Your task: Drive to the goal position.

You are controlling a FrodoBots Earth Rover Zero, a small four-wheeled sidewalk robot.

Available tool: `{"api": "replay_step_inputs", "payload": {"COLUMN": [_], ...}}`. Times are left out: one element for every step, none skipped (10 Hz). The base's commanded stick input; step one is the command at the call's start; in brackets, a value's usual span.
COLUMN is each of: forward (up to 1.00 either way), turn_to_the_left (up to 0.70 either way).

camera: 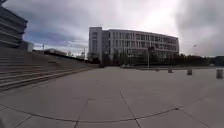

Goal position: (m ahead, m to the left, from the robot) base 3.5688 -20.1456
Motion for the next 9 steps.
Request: {"api": "replay_step_inputs", "payload": {"forward": [0.06, 0.05, 0.06, 0.06, 0.06, 0.06, 0.06, 0.06, 0.06], "turn_to_the_left": [0.00, 0.00, 0.00, 0.00, 0.00, 0.00, 0.00, 0.00, 0.00]}}
